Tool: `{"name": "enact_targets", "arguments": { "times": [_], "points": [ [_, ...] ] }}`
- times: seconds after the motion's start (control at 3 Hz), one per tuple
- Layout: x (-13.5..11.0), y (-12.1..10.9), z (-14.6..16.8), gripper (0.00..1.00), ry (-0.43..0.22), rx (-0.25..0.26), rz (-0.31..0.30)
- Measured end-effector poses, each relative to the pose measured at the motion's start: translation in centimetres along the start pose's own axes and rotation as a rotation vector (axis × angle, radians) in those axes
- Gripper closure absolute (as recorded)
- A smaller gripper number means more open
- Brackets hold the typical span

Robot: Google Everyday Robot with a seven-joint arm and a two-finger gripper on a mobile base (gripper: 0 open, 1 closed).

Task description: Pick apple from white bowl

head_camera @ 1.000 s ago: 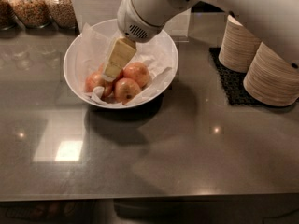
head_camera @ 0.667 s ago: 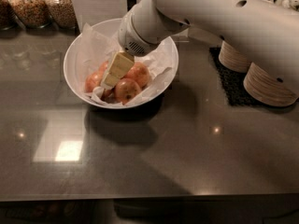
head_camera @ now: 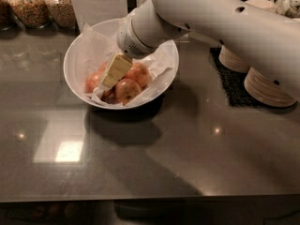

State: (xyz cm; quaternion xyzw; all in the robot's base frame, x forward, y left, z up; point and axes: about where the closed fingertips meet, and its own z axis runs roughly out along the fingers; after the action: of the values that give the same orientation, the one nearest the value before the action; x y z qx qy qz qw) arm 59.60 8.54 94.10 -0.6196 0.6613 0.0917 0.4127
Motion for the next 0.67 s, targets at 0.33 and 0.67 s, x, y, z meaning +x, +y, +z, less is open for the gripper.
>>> {"name": "enact_targets", "arguments": {
  "times": [0.33,0.67],
  "points": [
    [-1.25,-0.46,3.71,0.0,-0.12,-0.06,-0.055],
    [-1.24,-0.46,3.72,0.0,-0.12,-0.06,-0.055]
  ]
}}
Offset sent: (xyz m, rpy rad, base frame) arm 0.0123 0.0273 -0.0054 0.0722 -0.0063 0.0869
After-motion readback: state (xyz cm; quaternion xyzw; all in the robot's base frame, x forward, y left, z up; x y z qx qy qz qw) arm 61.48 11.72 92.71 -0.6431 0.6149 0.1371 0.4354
